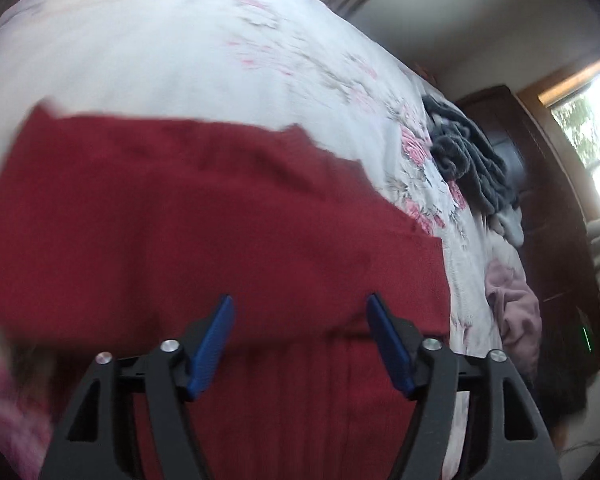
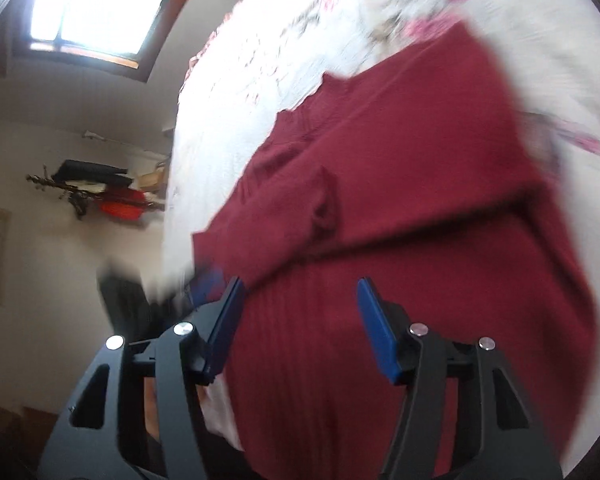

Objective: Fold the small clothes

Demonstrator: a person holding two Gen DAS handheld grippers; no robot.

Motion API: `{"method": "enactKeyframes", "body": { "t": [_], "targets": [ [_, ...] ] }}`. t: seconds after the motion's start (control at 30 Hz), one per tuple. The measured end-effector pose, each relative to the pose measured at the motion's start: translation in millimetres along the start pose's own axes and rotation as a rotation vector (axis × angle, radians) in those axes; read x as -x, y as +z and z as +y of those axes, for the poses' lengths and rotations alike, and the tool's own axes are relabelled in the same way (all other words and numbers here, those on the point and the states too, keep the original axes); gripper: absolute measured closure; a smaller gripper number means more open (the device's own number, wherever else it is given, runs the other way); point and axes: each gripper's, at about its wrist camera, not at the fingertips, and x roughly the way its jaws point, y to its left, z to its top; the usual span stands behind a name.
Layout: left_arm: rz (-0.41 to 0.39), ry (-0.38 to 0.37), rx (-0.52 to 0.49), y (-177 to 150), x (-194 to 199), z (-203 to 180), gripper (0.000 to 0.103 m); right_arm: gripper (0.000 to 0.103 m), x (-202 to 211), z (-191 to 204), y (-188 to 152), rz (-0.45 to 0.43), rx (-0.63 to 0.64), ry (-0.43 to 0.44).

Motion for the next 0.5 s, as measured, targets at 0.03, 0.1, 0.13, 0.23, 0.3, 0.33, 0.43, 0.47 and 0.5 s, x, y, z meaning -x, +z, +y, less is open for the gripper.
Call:
{"method": "enactKeyframes", "body": {
  "t": [0.03, 0.1, 0.13, 0.23, 0.3, 0.33, 0.43, 0.47, 0.5],
  "targets": [
    [-0.007, -0.001, 0.018, -10.9, 11.0, 8.3, 0.032, 0.045, -20.1, -3.6, 18.2, 0.034, -0.045, 0.020],
    [-0.007, -0.003, 0.059, -35.0, 29.4, 24.2, 0.031, 0.045, -49.6, -7.8, 40.1, 0.081, -0.092, 0.019],
    [-0.003, 0.001, 0.069, -47.6, 37.5, 30.9, 0.031, 0.045, -69.3, -9.4, 51.9, 0.106, -0.106, -0.009],
    [-0.009, 0.014, 0.105, -77.0, 56.1, 47.2, 0.029, 0.049, -101.8, -13.7, 62.1, 0.168, -0.113, -0.106],
    [0.001, 0.009, 0.137, -94.8, 62.3, 57.2, 0.028, 0.048, -112.4, -12.4, 63.5, 0.173, -0.112, -0.147],
    [0.007, 0.005, 0.156, -102.0, 63.7, 62.1, 0.028, 0.047, -113.4, -9.9, 62.9, 0.172, -0.112, -0.146],
    [0.034, -0.010, 0.201, -116.0, 61.4, 73.4, 0.028, 0.052, -118.1, -2.3, 63.5, 0.177, -0.115, -0.129],
    [0.039, -0.014, 0.208, -117.7, 60.2, 74.7, 0.028, 0.060, -121.5, 0.7, 63.4, 0.185, -0.114, -0.128],
    [0.044, -0.018, 0.216, -120.5, 59.8, 76.9, 0.028, 0.066, -125.1, 2.7, 63.3, 0.196, -0.111, -0.129]
  ]
}}
